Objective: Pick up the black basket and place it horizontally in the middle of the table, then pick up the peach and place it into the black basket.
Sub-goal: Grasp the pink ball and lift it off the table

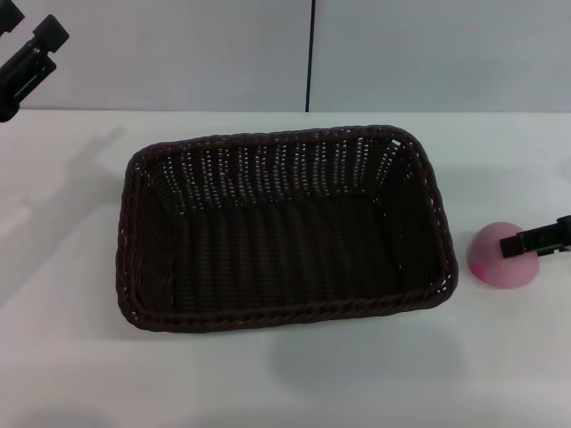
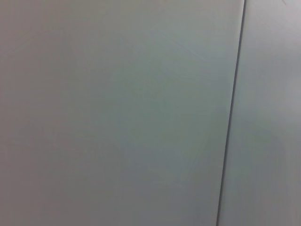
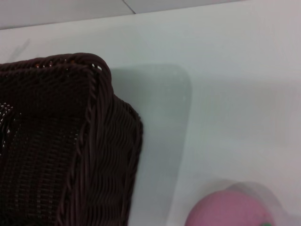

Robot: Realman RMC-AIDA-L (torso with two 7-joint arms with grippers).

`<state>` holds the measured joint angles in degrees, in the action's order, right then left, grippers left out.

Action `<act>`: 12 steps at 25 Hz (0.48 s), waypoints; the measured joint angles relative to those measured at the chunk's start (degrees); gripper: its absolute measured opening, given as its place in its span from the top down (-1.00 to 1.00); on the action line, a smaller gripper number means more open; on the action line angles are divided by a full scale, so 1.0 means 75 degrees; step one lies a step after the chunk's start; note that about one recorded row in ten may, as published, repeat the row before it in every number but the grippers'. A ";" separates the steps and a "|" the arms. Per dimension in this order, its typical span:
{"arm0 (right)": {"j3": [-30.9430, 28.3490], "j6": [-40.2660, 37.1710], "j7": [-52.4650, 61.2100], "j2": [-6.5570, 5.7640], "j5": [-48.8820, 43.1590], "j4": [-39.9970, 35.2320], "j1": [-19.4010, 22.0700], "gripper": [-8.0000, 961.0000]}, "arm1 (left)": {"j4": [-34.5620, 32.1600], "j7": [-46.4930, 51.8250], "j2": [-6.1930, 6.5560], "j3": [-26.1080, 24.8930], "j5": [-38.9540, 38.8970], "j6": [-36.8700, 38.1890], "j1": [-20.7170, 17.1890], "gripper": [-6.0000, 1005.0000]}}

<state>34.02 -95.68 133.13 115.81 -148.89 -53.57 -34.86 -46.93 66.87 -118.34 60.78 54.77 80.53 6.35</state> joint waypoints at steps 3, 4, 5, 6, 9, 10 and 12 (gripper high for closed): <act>0.0030 0.0015 -0.0009 -0.0012 -0.0008 0.0011 0.0038 -0.46 | -0.0003 0.0003 0.0003 -0.0053 0.0002 -0.0003 0.0017 -0.48; 0.0047 0.0025 -0.0012 -0.0012 -0.0011 0.0012 0.0048 -0.46 | -0.0003 0.0003 0.0003 -0.0053 0.0002 -0.0003 0.0017 -0.48; 0.0057 0.0034 -0.0014 -0.0012 -0.0015 0.0013 0.0052 -0.46 | -0.0003 0.0003 0.0003 -0.0053 0.0003 -0.0003 0.0029 -0.48; 0.0057 0.0041 -0.0016 -0.0012 -0.0020 0.0014 0.0057 -0.46 | -0.0004 0.0003 0.0004 -0.0053 0.0003 -0.0003 0.0049 -0.48; 0.0059 0.0054 -0.0027 -0.0007 -0.0021 0.0017 0.0078 -0.28 | -0.0002 0.0049 0.0011 -0.0053 0.0032 0.0001 0.0093 -0.48; 0.0059 0.0058 -0.0029 -0.0004 -0.0021 0.0018 0.0086 -0.19 | -0.0001 0.0058 0.0015 -0.0046 0.0037 0.0012 0.0107 -0.48; 0.0059 0.0066 -0.0033 0.0003 -0.0021 0.0018 0.0107 -0.02 | 0.0000 0.0043 0.0017 -0.0030 0.0035 0.0031 0.0117 -0.48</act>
<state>34.45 -95.18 132.88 115.84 -149.04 -53.44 -34.06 -46.93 67.19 -118.21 60.56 55.03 80.76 7.23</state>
